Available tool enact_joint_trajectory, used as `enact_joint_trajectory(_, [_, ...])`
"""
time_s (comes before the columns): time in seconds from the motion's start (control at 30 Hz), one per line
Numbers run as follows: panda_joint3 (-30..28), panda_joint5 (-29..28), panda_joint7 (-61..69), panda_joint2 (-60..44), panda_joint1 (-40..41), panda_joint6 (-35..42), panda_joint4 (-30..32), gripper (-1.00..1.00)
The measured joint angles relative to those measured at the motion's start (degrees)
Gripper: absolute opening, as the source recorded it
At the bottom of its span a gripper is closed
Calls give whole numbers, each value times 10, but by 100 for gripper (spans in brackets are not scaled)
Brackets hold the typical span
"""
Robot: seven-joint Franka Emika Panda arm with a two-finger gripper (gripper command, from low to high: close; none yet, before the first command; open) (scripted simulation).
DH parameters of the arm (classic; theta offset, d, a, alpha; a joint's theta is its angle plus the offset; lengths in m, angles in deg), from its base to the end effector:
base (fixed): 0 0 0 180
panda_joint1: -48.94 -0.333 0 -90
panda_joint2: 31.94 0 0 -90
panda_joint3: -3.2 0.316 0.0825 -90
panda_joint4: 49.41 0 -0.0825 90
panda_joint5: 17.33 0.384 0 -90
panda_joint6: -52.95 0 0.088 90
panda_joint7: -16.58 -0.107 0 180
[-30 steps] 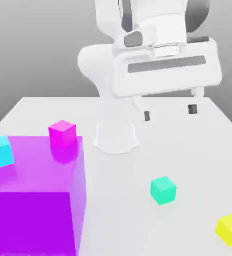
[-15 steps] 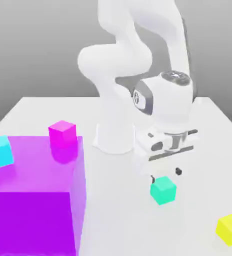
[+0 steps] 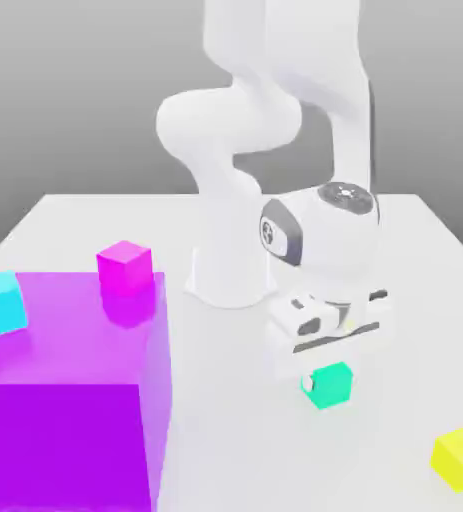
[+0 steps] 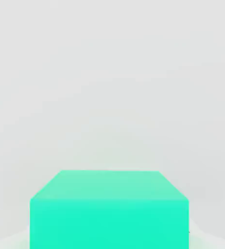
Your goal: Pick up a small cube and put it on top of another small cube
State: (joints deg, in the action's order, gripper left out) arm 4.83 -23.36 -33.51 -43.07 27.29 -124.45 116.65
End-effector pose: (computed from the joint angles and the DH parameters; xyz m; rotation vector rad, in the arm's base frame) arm 0.3004 0.1397 0.1410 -3.0871 0.5671 -0.0046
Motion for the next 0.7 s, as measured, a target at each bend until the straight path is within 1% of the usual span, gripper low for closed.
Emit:
enact_joint_trajectory(0.1, [24,22,18,40,19,34,5,-100])
enact_joint_trajectory(0.2, [32,50,38,82,18,69,13,-100])
enact_joint_trajectory(0.33, [37,69,48,137,16,113,25,-100])
enact_joint_trajectory(0.4, [38,48,33,141,20,132,11,-100])
enact_joint_trajectory(0.53, [41,-6,-4,119,22,166,-44,-100])
enact_joint_trajectory(0.7, [45,-35,-23,82,9,209,-120,-100])
